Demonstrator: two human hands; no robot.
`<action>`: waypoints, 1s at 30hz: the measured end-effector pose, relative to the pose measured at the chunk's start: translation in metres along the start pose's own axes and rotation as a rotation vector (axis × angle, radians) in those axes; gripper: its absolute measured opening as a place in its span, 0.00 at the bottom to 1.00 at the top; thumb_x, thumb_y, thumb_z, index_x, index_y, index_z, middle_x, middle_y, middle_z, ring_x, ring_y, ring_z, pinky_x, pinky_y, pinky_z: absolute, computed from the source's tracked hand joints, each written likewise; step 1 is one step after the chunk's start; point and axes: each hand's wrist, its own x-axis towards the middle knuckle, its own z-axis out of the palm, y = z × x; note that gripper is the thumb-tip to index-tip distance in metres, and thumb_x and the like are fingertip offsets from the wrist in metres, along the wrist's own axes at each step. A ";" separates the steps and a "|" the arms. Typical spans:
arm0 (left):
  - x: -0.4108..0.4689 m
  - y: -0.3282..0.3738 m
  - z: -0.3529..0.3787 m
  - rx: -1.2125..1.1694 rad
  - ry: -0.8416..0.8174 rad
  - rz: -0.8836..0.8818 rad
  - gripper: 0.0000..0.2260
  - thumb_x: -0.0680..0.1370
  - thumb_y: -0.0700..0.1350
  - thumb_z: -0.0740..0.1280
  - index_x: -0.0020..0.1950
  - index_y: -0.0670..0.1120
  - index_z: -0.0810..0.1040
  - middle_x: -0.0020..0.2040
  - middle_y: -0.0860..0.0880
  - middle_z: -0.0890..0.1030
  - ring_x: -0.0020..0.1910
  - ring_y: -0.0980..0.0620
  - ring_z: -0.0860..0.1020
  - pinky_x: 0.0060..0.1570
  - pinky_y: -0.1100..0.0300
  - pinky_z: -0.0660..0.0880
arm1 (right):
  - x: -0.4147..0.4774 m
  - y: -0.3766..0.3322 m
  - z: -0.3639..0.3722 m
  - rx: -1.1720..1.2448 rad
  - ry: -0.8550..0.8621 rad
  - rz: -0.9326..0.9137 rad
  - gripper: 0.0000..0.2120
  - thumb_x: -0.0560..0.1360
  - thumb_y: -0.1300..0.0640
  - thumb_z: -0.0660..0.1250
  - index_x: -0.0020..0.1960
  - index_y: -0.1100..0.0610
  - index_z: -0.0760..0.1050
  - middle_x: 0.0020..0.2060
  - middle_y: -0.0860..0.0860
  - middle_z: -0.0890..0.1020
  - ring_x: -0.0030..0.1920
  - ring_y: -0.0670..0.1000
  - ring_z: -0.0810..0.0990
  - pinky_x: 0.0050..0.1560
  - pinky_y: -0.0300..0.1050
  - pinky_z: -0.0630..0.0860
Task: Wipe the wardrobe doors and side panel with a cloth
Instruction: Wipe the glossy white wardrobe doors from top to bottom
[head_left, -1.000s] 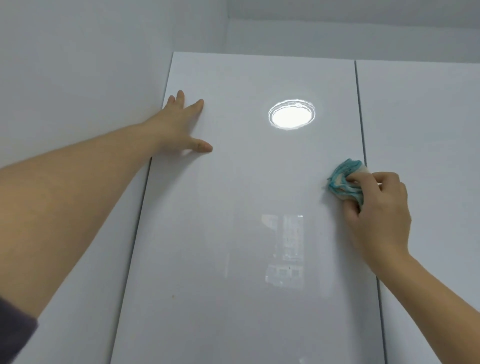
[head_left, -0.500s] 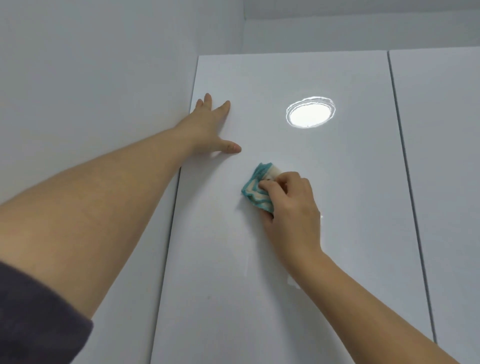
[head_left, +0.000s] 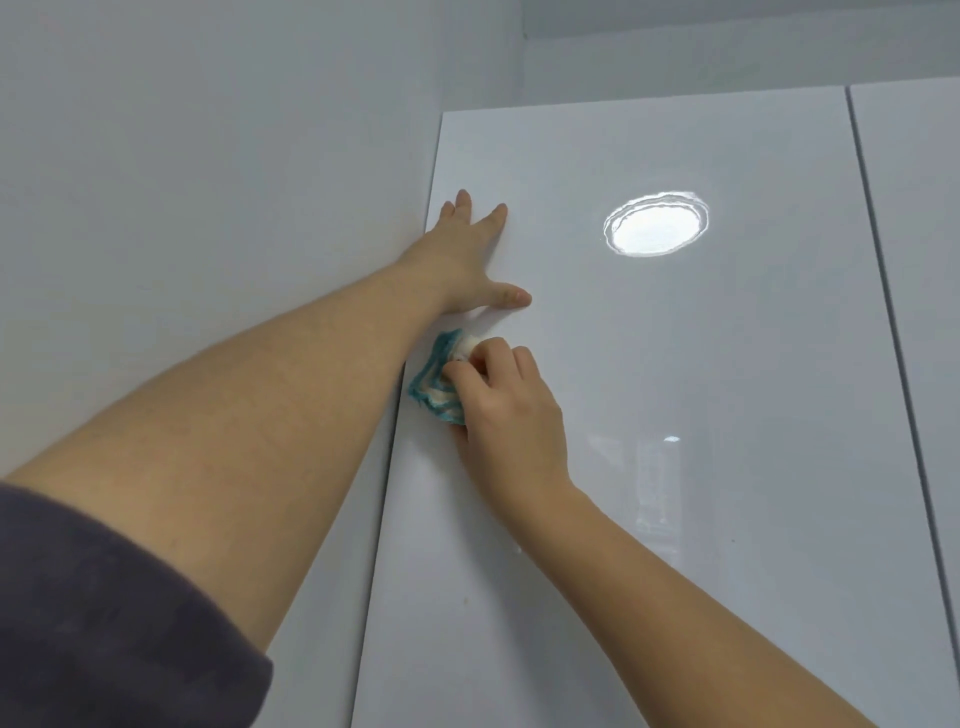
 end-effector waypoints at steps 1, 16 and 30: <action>0.000 0.000 0.000 0.000 0.002 0.001 0.48 0.71 0.62 0.70 0.79 0.52 0.43 0.79 0.44 0.38 0.78 0.46 0.40 0.75 0.49 0.50 | 0.002 -0.001 0.002 0.007 -0.004 -0.011 0.15 0.56 0.70 0.75 0.41 0.59 0.77 0.37 0.54 0.75 0.35 0.55 0.70 0.27 0.43 0.62; -0.005 -0.001 -0.008 0.002 -0.076 0.008 0.50 0.70 0.60 0.73 0.79 0.54 0.41 0.78 0.46 0.36 0.77 0.49 0.38 0.75 0.50 0.49 | -0.006 0.002 -0.002 0.170 -0.260 -0.395 0.11 0.64 0.68 0.71 0.46 0.60 0.81 0.41 0.55 0.77 0.38 0.56 0.73 0.31 0.46 0.70; -0.007 0.000 -0.004 0.013 -0.071 0.016 0.53 0.68 0.60 0.75 0.79 0.52 0.40 0.78 0.45 0.35 0.77 0.47 0.37 0.75 0.51 0.46 | 0.004 0.066 -0.044 0.039 -0.296 -0.465 0.16 0.69 0.64 0.63 0.54 0.52 0.79 0.51 0.54 0.79 0.41 0.58 0.73 0.34 0.49 0.70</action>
